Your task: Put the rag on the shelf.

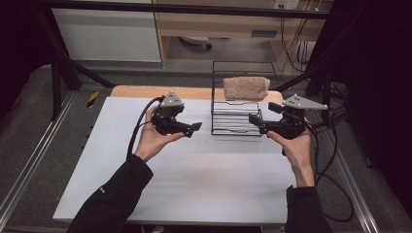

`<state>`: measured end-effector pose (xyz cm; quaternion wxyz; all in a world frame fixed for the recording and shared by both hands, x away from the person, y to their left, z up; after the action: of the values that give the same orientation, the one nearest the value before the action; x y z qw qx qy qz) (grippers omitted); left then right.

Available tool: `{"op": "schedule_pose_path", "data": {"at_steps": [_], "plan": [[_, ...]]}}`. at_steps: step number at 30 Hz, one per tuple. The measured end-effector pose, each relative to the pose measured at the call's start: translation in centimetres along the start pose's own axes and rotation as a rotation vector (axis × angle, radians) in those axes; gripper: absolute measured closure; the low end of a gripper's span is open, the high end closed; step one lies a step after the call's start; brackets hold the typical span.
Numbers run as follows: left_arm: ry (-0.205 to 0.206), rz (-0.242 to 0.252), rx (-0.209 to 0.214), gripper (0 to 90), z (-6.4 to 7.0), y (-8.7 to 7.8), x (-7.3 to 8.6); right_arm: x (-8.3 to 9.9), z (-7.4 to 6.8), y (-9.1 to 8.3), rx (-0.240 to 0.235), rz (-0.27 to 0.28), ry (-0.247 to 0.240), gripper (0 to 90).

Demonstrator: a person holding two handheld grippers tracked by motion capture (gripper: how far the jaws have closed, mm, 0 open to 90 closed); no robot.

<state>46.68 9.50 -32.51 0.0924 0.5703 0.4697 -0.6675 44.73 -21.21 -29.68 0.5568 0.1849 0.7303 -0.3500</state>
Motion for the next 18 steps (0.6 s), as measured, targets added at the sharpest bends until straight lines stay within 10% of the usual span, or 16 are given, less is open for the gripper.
{"op": "schedule_pose_path", "data": {"at_steps": [18], "plan": [[-0.076,-0.062,-0.107,8.0,-2.6,-4.6,10.4,5.3,-1.3,0.5,-0.045,-0.073,0.054,1.8]]}}
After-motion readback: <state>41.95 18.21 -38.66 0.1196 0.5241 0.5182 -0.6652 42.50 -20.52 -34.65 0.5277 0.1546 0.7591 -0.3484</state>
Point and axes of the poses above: each handheld gripper's, and its own axes: y roughly forward along the jaws, x roughly out of its underside, z roughly to its right, the point moved 4 cm from there along y, roughly forward along the jaws, and after that the axes turned 8 degrees about -x, right-handed, at the moved point
